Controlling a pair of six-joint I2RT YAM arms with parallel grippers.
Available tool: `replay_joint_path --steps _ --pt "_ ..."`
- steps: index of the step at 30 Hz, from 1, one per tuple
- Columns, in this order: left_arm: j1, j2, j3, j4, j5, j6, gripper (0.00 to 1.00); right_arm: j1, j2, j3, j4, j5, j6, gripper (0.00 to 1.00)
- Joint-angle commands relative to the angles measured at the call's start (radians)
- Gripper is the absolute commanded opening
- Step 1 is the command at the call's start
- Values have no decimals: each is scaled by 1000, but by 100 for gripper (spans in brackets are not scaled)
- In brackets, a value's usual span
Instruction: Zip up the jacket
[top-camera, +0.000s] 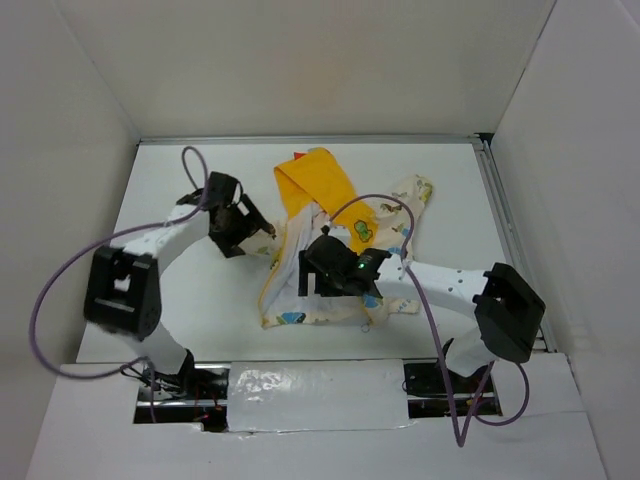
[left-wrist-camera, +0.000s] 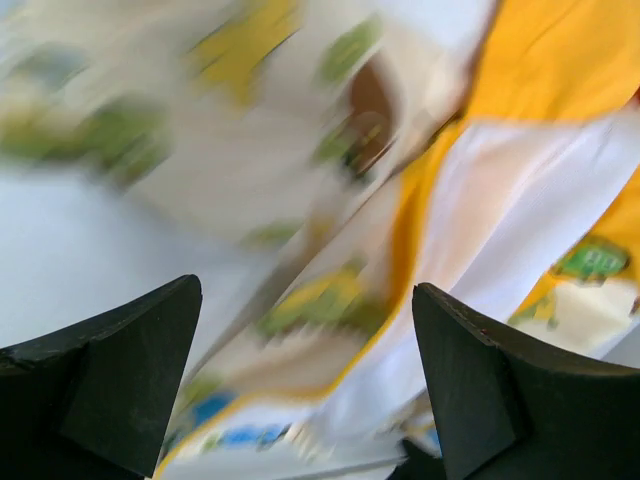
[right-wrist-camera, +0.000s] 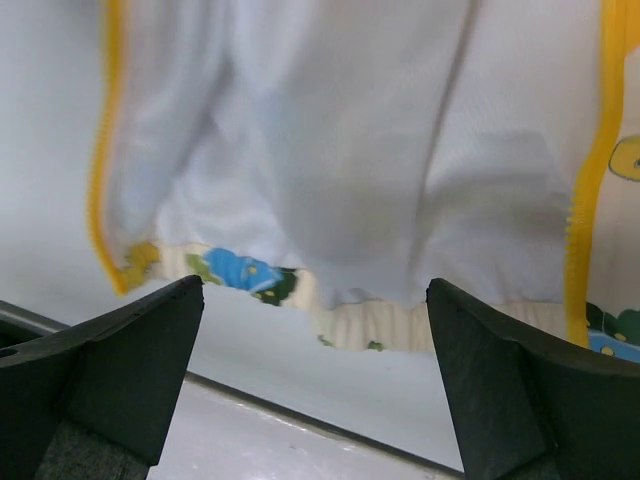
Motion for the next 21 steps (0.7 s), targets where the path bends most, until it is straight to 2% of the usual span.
replay_joint_path --steps 1,3,5,6,10,12,17,20,21 --pt "74 -262 -169 -42 -26 27 99 66 -59 124 -117 164 14 100" --pt "103 -371 -275 -77 -37 4 99 91 -31 165 -102 138 -4 100" --pt "170 -443 -360 -138 -46 -34 99 105 83 289 -109 111 -10 100" --pt "171 -462 -361 -149 -46 -37 99 105 84 290 -109 101 -10 100" --pt "250 -566 -459 -120 17 -2 99 96 293 524 -164 77 20 99" --pt "281 -624 -471 -122 49 18 99 94 393 596 -229 113 56 99" --pt "289 -762 -525 -148 33 14 99 74 551 735 -289 103 117 96" --pt "287 -827 -559 -119 83 19 99 73 610 785 -329 117 131 91" --pt "286 -838 -568 -113 95 24 99 74 613 790 -327 127 131 86"
